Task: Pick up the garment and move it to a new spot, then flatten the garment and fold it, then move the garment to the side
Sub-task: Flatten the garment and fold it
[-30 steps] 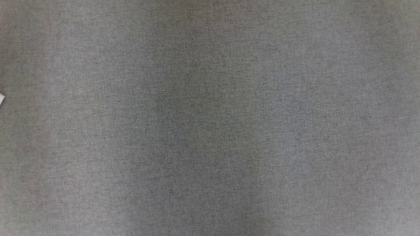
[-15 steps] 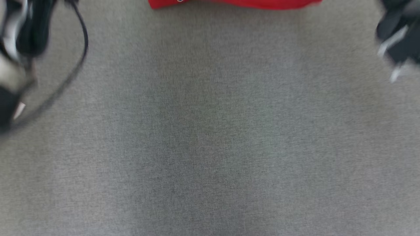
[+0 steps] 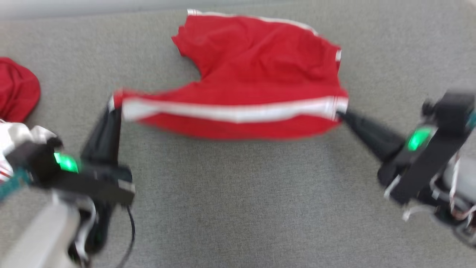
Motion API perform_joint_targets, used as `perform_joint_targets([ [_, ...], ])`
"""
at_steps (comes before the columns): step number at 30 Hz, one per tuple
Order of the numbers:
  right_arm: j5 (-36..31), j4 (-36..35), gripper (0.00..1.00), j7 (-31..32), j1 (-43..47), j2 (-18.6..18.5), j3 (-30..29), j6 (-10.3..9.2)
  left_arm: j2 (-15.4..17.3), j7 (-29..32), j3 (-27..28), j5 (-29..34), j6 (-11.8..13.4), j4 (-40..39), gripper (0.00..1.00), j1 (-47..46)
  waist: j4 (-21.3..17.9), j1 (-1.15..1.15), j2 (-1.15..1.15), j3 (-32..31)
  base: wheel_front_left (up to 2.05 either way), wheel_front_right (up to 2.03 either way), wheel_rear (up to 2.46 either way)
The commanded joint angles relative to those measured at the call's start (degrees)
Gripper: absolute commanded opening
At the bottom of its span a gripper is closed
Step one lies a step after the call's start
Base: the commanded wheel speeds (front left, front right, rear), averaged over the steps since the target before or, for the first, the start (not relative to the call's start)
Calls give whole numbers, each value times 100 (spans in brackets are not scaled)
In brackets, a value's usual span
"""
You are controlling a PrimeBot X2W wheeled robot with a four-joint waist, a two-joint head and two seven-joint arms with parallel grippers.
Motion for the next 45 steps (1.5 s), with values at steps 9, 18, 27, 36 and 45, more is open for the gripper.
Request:
perform_joint_targets([
  [9,-138,190,0,-20,1362,95,-107,9,-643,-13,418,327,-364,312,0,1557,47,2,1,-474,0,0,0],
  [18,-443,491,0,-19,2822,308,-767,9,-1252,-14,1209,824,-599,652,0,2686,-48,2,1,-783,0,0,0],
  [27,-794,250,0,-20,3906,433,-1091,9,-1614,-15,1679,1269,-759,681,0,3233,-84,2,1,-884,0,0,0],
  [36,-790,-16,0,-20,4373,617,-1454,9,-1601,-14,1819,1573,-812,492,0,3328,-164,2,1,-939,0,0,0],
  [45,-687,-286,0,-20,4226,770,-2002,9,-1072,377,1526,1859,-833,208,0,2312,-403,2,1,-856,0,0,0],
])
